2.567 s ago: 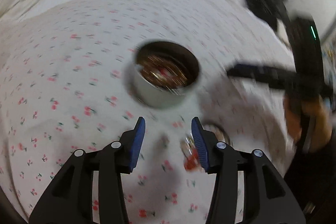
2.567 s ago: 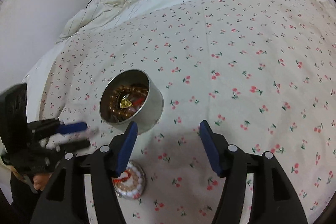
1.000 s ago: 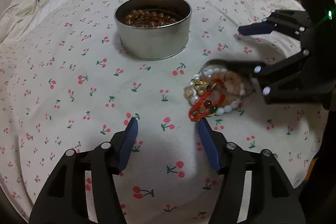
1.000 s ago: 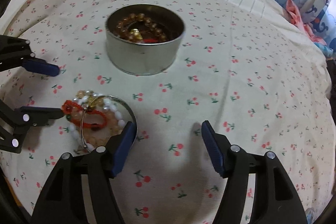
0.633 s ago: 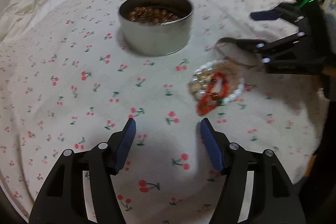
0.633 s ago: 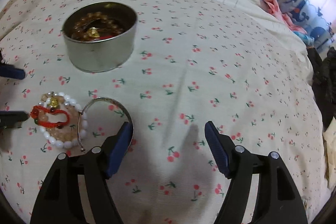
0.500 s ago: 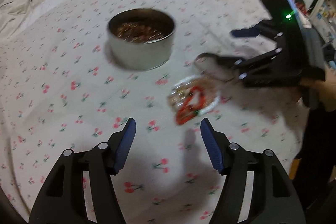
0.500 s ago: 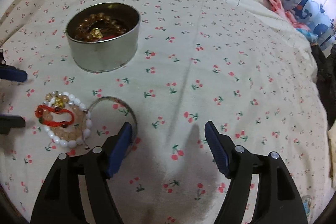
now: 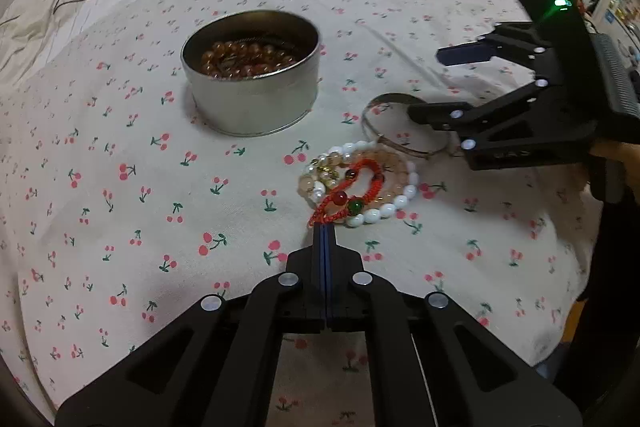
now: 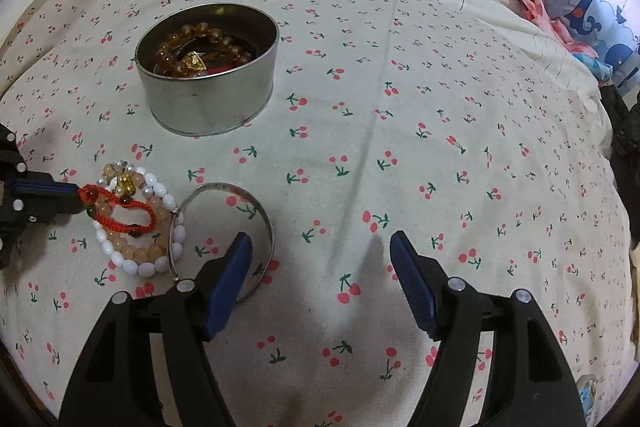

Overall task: Organize jewelry
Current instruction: 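Move both open tools back toward the remaining bracelets beside the tin, then grasp the red cord bracelet with the left tool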

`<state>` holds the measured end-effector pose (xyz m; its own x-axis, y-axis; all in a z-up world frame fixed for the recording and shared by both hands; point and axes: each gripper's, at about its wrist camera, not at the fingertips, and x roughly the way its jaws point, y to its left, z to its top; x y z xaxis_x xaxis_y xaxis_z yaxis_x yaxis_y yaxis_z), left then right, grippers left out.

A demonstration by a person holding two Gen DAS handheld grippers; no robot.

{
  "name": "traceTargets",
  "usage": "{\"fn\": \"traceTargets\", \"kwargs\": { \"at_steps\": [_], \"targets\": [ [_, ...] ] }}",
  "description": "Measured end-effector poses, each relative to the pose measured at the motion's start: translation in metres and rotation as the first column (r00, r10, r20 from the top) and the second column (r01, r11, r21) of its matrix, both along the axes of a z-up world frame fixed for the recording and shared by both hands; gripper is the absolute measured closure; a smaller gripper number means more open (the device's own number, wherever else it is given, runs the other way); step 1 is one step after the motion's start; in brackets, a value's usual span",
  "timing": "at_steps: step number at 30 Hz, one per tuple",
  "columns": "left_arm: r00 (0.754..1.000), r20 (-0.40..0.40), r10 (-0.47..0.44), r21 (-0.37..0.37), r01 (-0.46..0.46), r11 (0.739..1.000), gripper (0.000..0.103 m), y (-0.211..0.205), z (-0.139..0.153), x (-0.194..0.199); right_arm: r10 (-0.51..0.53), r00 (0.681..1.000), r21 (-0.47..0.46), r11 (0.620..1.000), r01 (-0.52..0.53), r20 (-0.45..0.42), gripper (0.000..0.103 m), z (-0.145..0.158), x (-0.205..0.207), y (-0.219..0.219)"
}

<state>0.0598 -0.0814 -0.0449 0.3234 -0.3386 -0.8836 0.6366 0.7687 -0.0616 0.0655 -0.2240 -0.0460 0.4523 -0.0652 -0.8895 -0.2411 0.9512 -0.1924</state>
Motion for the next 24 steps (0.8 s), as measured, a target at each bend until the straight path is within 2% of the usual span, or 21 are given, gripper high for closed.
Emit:
{"fn": "traceTargets", "kwargs": {
  "at_steps": [6, 8, 12, 14, 15, 19, 21, 24],
  "targets": [
    [1.0, 0.03, 0.006, -0.032, -0.005, 0.999, 0.103, 0.016, 0.018, 0.001, 0.013, 1.0, 0.01, 1.0, -0.013, -0.004, 0.034, 0.001, -0.001, -0.001],
    [1.0, 0.017, 0.004, -0.032, -0.004, 0.999, 0.103, 0.019, 0.018, 0.003, 0.012, 1.0, 0.01, 1.0, -0.012, -0.006, 0.034, 0.001, -0.001, -0.002],
    [0.999, -0.014, -0.04, 0.062, 0.041, 0.997, 0.102, 0.016, 0.005, 0.001, 0.022, 1.0, 0.004, 1.0, -0.022, -0.004, 0.034, 0.001, -0.002, 0.0],
    [0.998, -0.001, -0.061, 0.087, 0.061, 0.994, 0.1, 0.015, 0.003, -0.004, 0.025, 1.0, 0.003, 1.0, -0.025, -0.004, 0.034, 0.001, -0.001, -0.001],
    [0.998, 0.008, -0.069, 0.083, 0.068, 0.994, 0.097, 0.014, 0.005, -0.006, 0.026, 1.0, 0.002, 1.0, -0.026, -0.004, 0.034, 0.001, -0.002, -0.001],
    [0.994, 0.081, -0.079, 0.071, 0.073, 0.995, 0.056, 0.006, 0.013, -0.01, 0.031, 1.0, -0.005, 1.0, -0.031, -0.001, 0.034, 0.001, -0.003, 0.0],
    [0.988, 0.104, -0.112, 0.072, 0.105, 0.992, 0.054, -0.001, 0.015, -0.015, 0.032, 0.999, -0.005, 0.999, -0.032, -0.001, 0.034, 0.001, -0.003, 0.0],
    [0.99, 0.113, -0.086, 0.081, 0.077, 0.994, 0.052, -0.008, 0.009, -0.01, 0.033, 0.999, 0.0, 0.999, -0.033, -0.002, 0.034, 0.001, -0.003, -0.001]
  ]
}}
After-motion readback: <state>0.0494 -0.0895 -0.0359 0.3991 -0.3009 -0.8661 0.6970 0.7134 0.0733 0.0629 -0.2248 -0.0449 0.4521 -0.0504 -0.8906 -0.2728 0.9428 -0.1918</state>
